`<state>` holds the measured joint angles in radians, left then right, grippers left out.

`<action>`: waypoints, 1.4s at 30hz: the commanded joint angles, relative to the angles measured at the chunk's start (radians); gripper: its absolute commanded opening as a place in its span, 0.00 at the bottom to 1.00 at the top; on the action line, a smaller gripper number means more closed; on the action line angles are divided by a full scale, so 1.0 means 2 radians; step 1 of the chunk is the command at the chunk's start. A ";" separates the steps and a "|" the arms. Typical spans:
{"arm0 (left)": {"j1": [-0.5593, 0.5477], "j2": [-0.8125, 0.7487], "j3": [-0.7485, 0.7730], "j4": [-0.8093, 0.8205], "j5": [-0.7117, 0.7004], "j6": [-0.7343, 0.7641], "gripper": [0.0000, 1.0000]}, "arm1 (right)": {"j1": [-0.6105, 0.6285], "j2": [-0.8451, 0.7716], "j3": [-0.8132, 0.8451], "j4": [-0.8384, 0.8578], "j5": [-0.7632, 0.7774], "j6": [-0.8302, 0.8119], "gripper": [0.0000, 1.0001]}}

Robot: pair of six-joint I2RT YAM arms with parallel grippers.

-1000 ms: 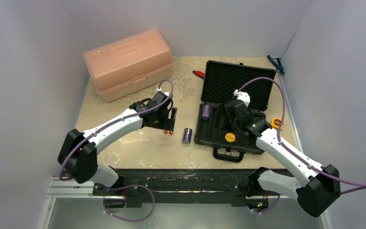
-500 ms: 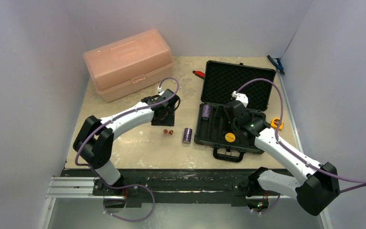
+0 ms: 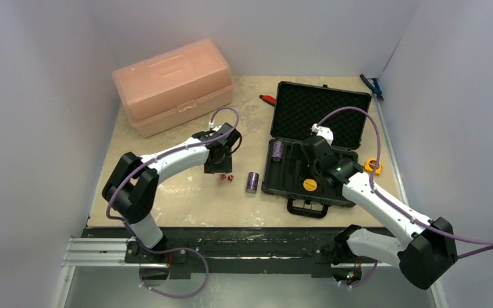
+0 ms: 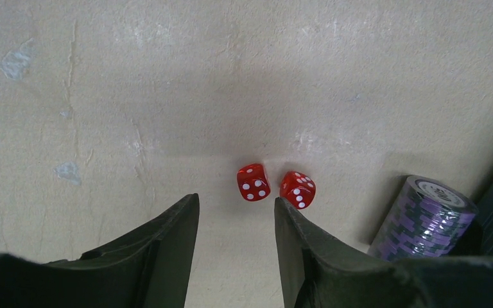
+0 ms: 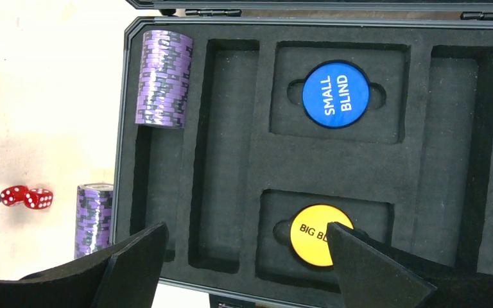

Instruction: Pack up texas hold em set

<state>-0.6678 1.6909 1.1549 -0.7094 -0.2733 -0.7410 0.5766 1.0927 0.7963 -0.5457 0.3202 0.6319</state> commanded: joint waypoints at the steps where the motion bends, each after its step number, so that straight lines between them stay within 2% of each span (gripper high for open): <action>1: 0.006 0.013 -0.011 0.028 0.019 -0.010 0.45 | -0.001 -0.001 0.000 0.013 -0.003 -0.003 0.97; 12: 0.011 0.031 -0.019 0.047 0.025 -0.013 0.41 | -0.001 0.001 -0.003 0.015 -0.004 -0.002 0.97; 22: 0.011 0.032 -0.027 0.048 0.022 -0.017 0.28 | -0.001 0.004 -0.003 0.017 -0.005 -0.002 0.97; 25: 0.012 0.029 -0.033 0.051 0.023 -0.019 0.19 | -0.001 0.004 -0.004 0.017 -0.005 -0.002 0.97; 30: 0.010 0.009 -0.039 0.048 0.018 -0.017 0.00 | -0.001 0.000 0.000 0.015 -0.007 -0.001 0.97; 42: -0.004 -0.044 -0.054 0.056 0.008 -0.013 0.00 | -0.001 -0.020 -0.009 0.011 0.002 0.010 0.96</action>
<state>-0.6582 1.6791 1.0481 -0.6197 -0.2394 -0.7666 0.5766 1.0828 0.7788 -0.5385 0.3187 0.6365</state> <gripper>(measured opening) 0.194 0.965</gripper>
